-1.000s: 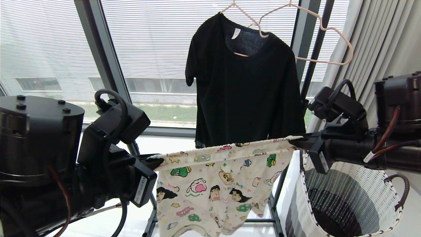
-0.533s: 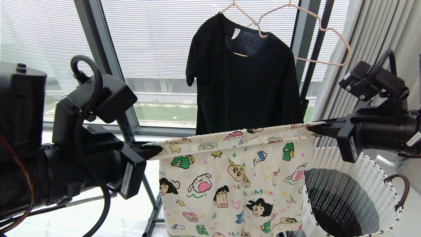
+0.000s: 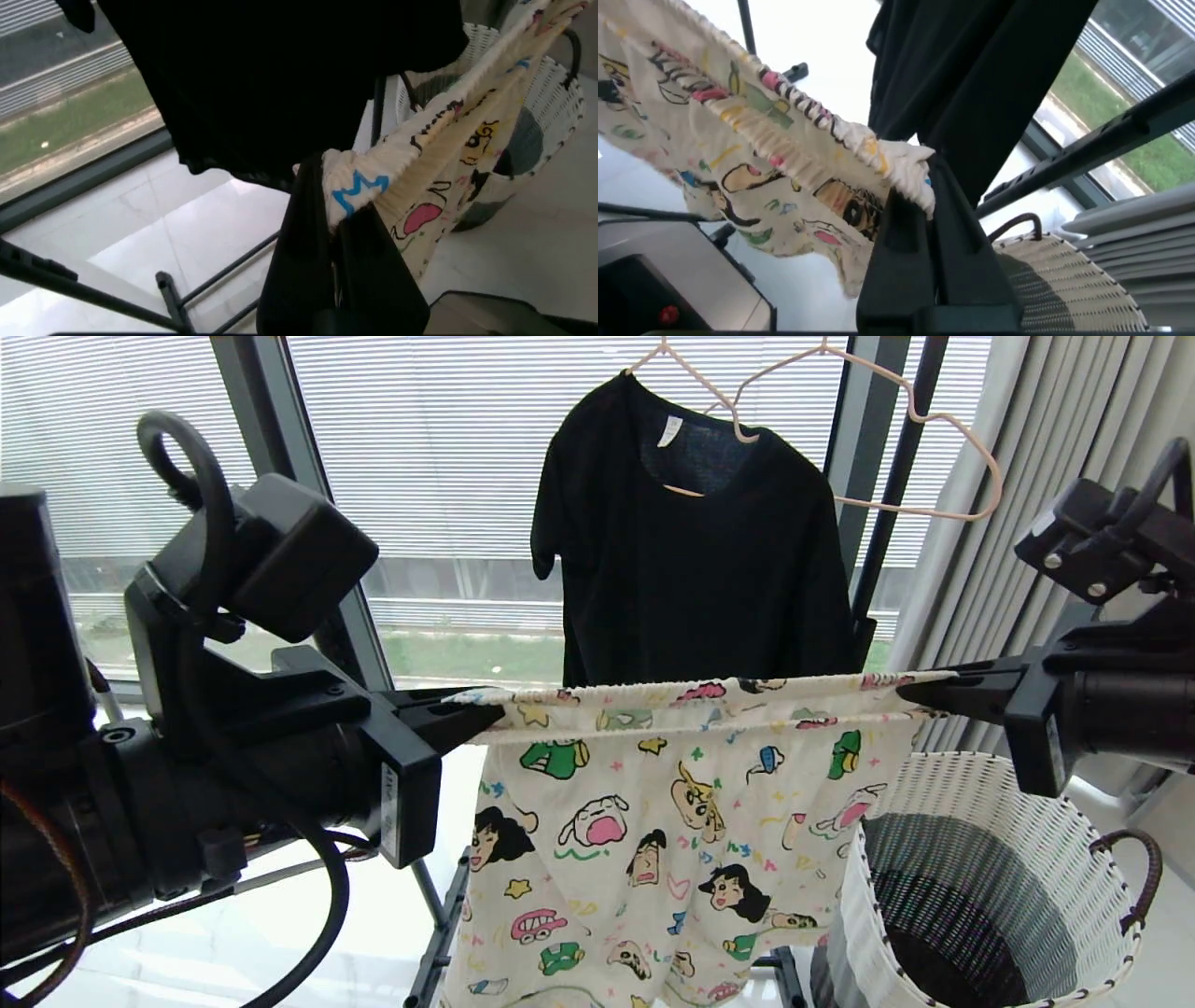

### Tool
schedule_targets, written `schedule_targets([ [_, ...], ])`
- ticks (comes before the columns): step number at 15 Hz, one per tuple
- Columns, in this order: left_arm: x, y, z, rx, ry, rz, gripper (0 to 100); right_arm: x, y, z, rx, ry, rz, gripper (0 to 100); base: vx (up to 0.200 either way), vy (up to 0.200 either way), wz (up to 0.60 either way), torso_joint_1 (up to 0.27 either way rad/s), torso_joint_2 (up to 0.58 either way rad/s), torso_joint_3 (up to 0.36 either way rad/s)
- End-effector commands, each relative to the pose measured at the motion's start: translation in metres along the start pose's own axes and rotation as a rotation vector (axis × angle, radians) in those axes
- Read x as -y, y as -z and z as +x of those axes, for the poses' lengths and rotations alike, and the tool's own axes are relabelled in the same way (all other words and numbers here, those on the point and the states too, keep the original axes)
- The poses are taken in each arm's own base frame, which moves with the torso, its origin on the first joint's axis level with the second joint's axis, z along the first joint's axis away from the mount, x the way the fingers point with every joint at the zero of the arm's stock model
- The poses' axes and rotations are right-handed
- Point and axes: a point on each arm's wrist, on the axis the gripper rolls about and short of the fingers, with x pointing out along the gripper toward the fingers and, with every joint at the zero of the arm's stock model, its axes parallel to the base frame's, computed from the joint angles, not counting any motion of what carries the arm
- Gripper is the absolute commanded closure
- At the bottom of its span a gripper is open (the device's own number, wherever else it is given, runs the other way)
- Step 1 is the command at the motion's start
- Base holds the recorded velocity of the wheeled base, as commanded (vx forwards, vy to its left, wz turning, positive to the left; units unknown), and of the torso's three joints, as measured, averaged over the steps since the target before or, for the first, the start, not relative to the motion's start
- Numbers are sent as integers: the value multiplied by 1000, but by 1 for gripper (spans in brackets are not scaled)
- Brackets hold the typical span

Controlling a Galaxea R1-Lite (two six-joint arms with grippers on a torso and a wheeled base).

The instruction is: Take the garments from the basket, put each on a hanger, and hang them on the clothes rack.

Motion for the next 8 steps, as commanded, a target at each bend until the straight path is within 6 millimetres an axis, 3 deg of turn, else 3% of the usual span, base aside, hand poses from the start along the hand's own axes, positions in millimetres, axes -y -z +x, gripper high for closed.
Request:
schedule_targets([
  [1, 7, -14, -2, 43, 48, 13, 100, -10, -2, -36, 46, -32, -19, 100, 0, 0, 0, 0, 0, 0],
  [4, 4, -33, -6, 57, 74, 17, 100, -27, 5, -70, 41, -136, -57, 100, 0, 0, 0, 0, 0, 0],
  [8, 9, -32, 9, 39, 162, 20, 100, -50, 4, -73, 45, -290, -123, 100, 0, 0, 0, 0, 0, 0],
])
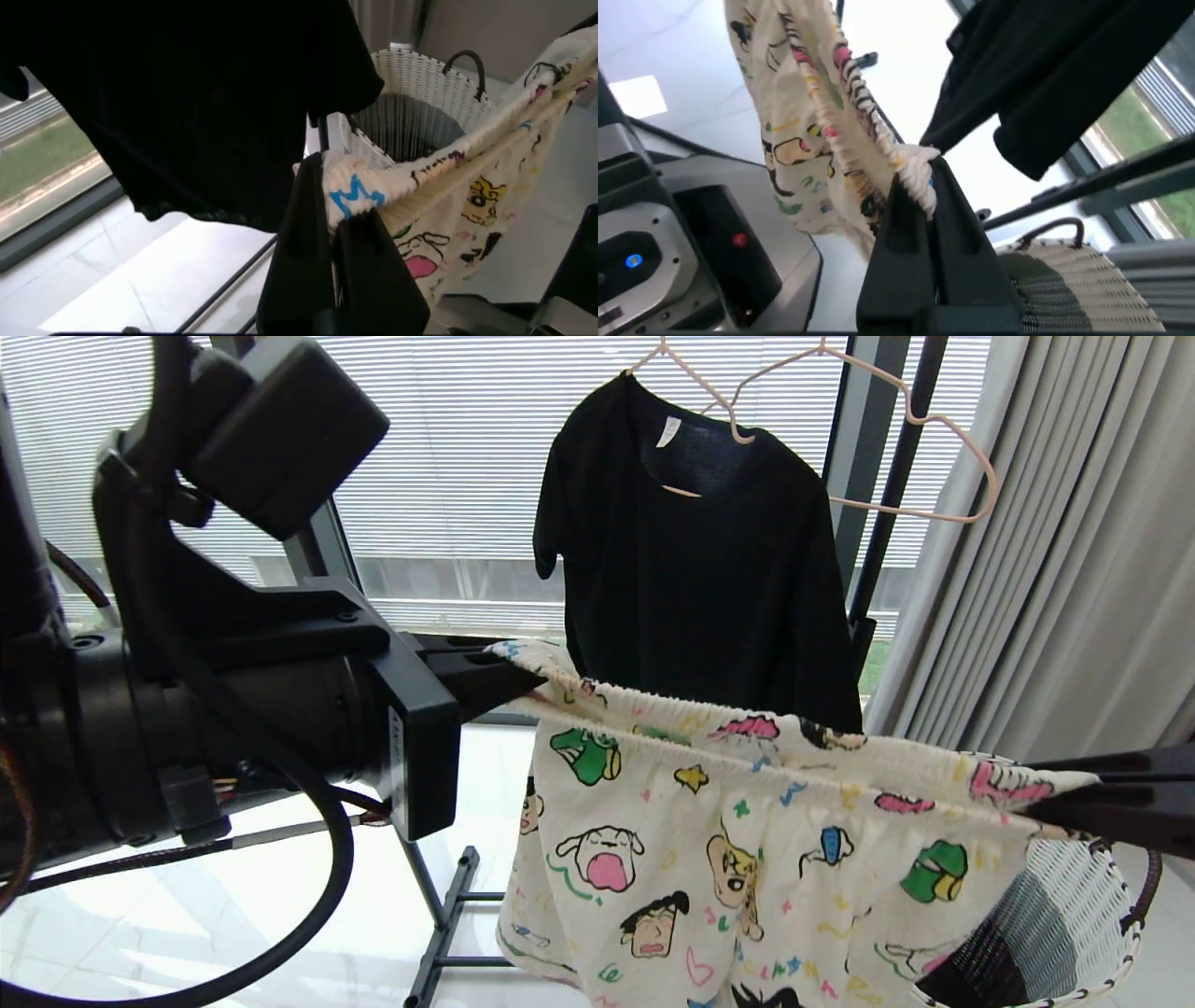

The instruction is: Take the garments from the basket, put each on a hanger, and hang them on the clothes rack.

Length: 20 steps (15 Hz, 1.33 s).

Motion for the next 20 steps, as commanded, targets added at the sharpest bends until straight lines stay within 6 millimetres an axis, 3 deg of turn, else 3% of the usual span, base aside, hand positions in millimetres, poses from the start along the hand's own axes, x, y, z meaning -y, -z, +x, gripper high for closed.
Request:
schedule_targets([
  [1, 1, 2, 10, -20, 14, 1, 100, -9, -2, 1, 10, -59, -27, 100, 0, 0, 0, 0, 0, 0],
  [3, 2, 1, 6, -25, 4, 0, 100, -10, -3, 9, -8, -68, -29, 100, 0, 0, 0, 0, 0, 0],
  [5, 2, 4, -17, -100, -33, -1, 100, -6, -3, 12, -8, -45, -16, 100, 0, 0, 0, 0, 0, 0],
  [6, 4, 10, -42, -180, -44, -8, 100, 3, -5, 17, 4, 8, 5, 100, 0, 0, 0, 0, 0, 0],
  [8, 8, 23, -61, -239, -51, -103, 100, 17, -11, 33, 43, 77, 26, 100, 0, 0, 0, 0, 0, 0],
  [10, 18, 25, -61, -246, -85, -232, 100, 27, -17, 55, 69, 109, 31, 100, 0, 0, 0, 0, 0, 0],
  [12, 31, 29, -52, -277, -156, -236, 100, 32, -25, 66, 79, 113, 29, 100, 0, 0, 0, 0, 0, 0],
  [18, 38, 38, -49, -306, -191, -195, 100, 33, -27, 67, 80, 113, 27, 100, 0, 0, 0, 0, 0, 0],
  [19, 38, 37, -48, -293, -193, -199, 100, 32, -27, 66, 78, 111, 28, 0, 0, 0, 0, 0, 0, 0],
  [20, 37, 36, -46, -277, -203, -204, 100, 31, -25, 61, 57, 104, 29, 0, 0, 0, 0, 0, 0, 0],
])
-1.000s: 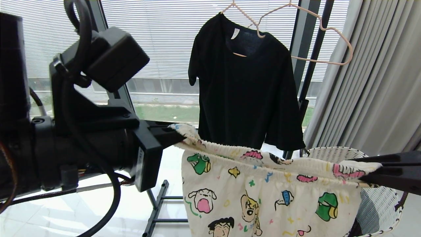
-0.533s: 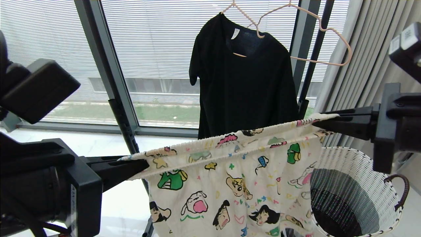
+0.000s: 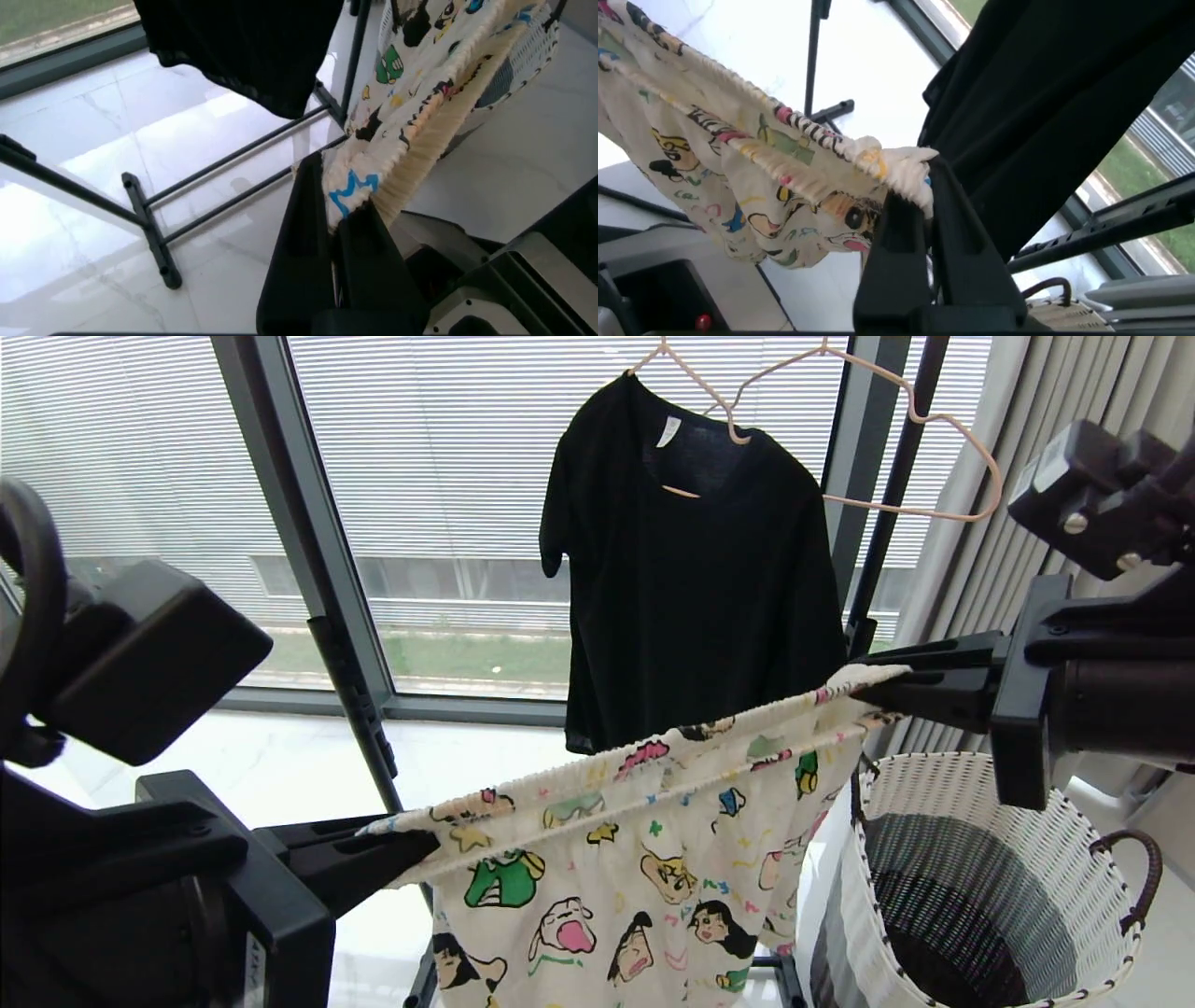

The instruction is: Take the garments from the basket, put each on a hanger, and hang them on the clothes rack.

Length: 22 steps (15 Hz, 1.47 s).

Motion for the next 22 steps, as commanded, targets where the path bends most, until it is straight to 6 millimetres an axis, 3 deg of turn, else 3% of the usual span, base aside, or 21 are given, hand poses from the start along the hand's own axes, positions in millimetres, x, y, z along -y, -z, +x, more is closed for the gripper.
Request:
schedule_targets([
  [1, 0, 1, 6, -10, -28, 1, 100, -2, 2, -11, -15, -11, -2, 0, 0, 0, 0, 0, 0, 0],
  [4, -4, 1, 21, -36, -175, 1, 100, -15, 17, -41, -72, -78, -41, 0, 0, 0, 0, 0, 0, 0],
  [8, -5, 3, 28, -54, -213, 6, 100, -15, 40, -54, -83, 5, -64, 0, 0, 0, 0, 0, 0, 0],
  [13, -32, 23, 22, -93, -338, -28, 100, 16, 75, -43, -109, 370, -101, 0, 0, 0, 0, 0, 0, 0],
  [18, -48, 39, 8, -97, -407, -66, 100, 32, 99, -50, -133, 551, -183, 0, 0, 0, 0, 0, 0, 0],
  [22, -49, 49, 1, -95, -410, -66, 100, 36, 104, -49, -156, 572, -176, 0, 0, 0, 0, 0, 0, 0],
])
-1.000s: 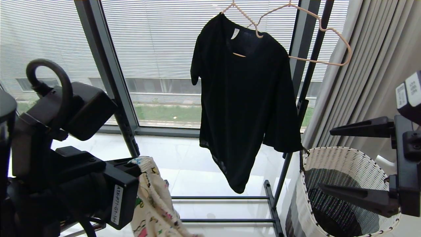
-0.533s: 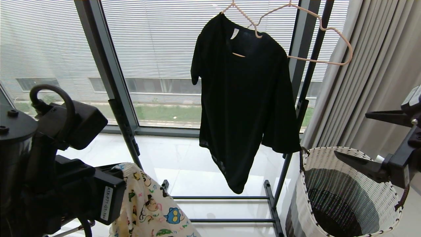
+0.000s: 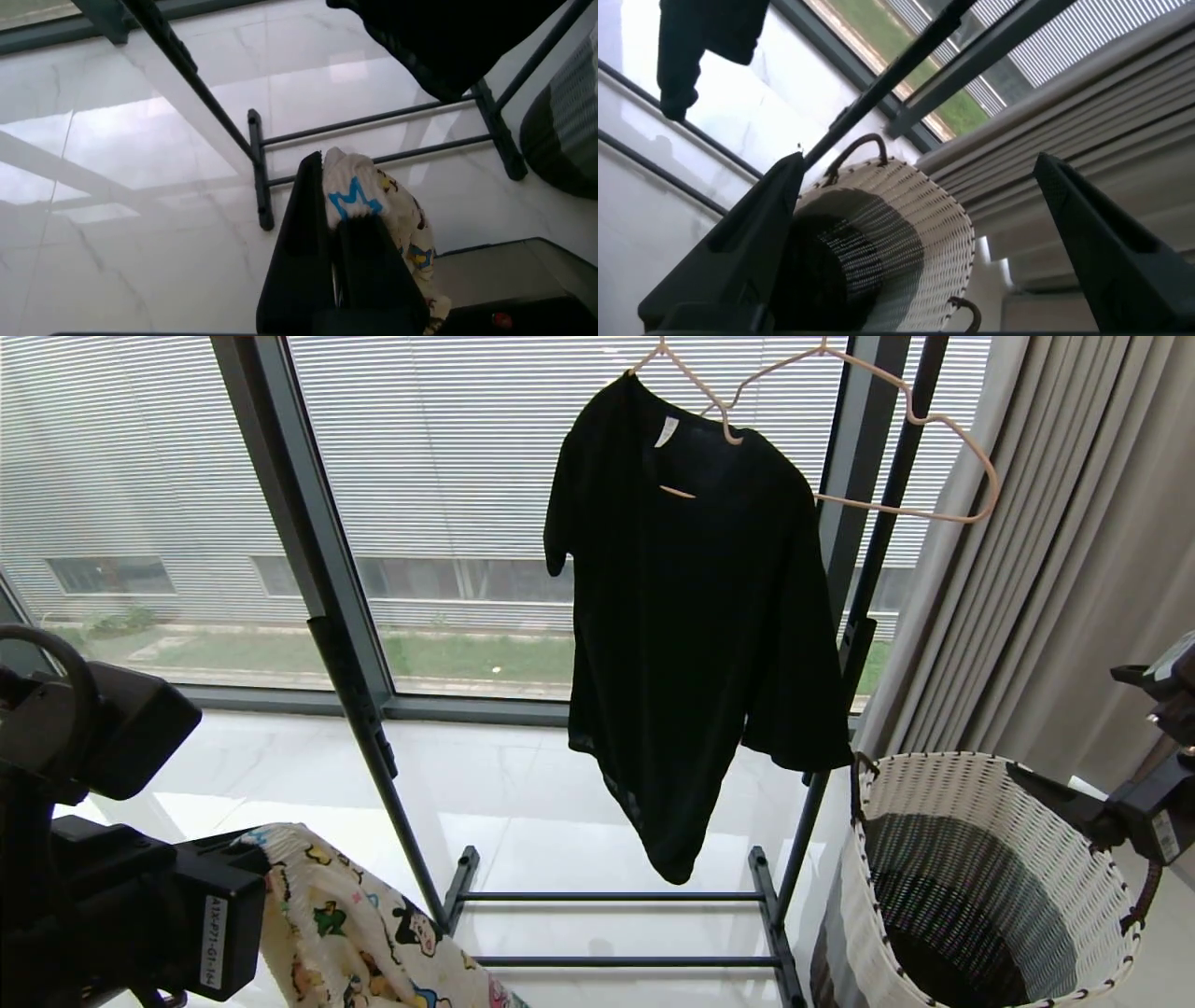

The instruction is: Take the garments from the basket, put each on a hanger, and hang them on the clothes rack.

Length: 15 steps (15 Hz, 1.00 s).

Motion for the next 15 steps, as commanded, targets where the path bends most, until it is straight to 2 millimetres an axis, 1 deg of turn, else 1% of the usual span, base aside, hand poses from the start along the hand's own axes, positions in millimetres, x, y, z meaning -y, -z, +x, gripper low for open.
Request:
schedule_targets([
  [1, -3, 1, -5, 17, 0, -10, 100, 0, 2, 3, -14, 4, 17, 0, 0, 0, 0, 32, -85, -36],
  [5, -4, 1, -4, 22, -51, 47, 100, 8, 2, 6, -30, 40, 47, 0, 0, 0, 0, 55, -237, -245],
  [9, -2, -3, -1, 58, -55, 24, 100, 11, 0, 6, -26, 53, 53, 0, 0, 0, 0, 181, -527, -292],
  [15, -4, -3, -2, 68, -62, 18, 100, 11, 0, 6, -24, 53, 53, 0, 0, 0, 0, 186, -474, -280],
])
